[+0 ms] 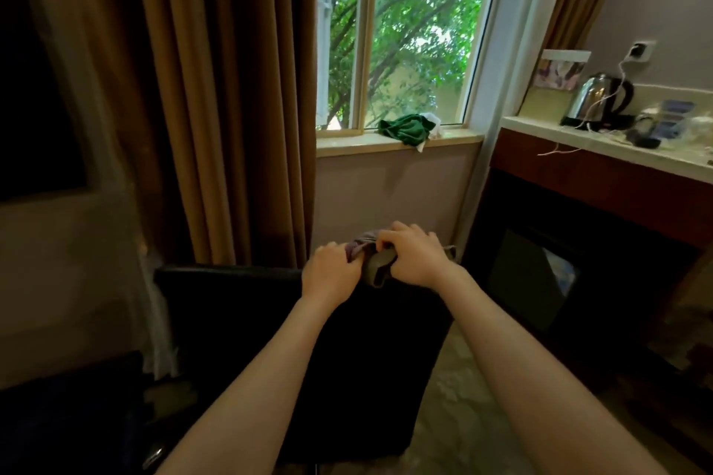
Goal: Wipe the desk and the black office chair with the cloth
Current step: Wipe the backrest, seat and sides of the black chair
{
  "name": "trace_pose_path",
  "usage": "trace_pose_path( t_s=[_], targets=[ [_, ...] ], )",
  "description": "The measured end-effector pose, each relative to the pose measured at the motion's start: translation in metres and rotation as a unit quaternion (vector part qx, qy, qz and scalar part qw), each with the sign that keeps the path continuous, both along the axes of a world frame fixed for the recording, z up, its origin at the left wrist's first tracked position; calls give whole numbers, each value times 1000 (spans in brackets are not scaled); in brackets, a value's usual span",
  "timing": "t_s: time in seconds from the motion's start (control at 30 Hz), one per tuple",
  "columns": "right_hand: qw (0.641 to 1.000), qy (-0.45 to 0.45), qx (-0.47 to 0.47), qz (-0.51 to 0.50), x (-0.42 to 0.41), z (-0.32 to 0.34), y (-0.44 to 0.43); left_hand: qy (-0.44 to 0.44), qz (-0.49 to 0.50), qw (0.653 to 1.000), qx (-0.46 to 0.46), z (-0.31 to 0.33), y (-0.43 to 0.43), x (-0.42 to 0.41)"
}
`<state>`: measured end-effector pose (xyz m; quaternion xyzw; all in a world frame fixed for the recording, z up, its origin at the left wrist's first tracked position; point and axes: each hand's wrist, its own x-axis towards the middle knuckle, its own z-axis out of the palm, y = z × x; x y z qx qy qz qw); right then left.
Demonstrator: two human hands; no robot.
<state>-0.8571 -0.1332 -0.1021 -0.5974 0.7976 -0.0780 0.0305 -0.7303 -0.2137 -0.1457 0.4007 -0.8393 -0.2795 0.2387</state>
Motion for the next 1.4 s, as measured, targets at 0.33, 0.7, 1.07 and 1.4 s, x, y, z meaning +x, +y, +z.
trace_pose_path(
  t_s=[0.33, 0.7, 1.07, 1.4],
  targets=[
    [995, -89, -32, 34, -21, -13, -12, -6, 100, 981, -168, -8, 16, -5],
    [955, -287, 13, 68, -40, -19, -42, -10, 110, 956, -270, -24, 1, -12],
    [913, -361, 116, 150, -53, -34, -68, -57, 183, 956, -222, -17, 14, -7],
    [869, -397, 150, 256, -70, -42, -81, -129, 225, 965, -45, -4, 5, -18]
  ],
)
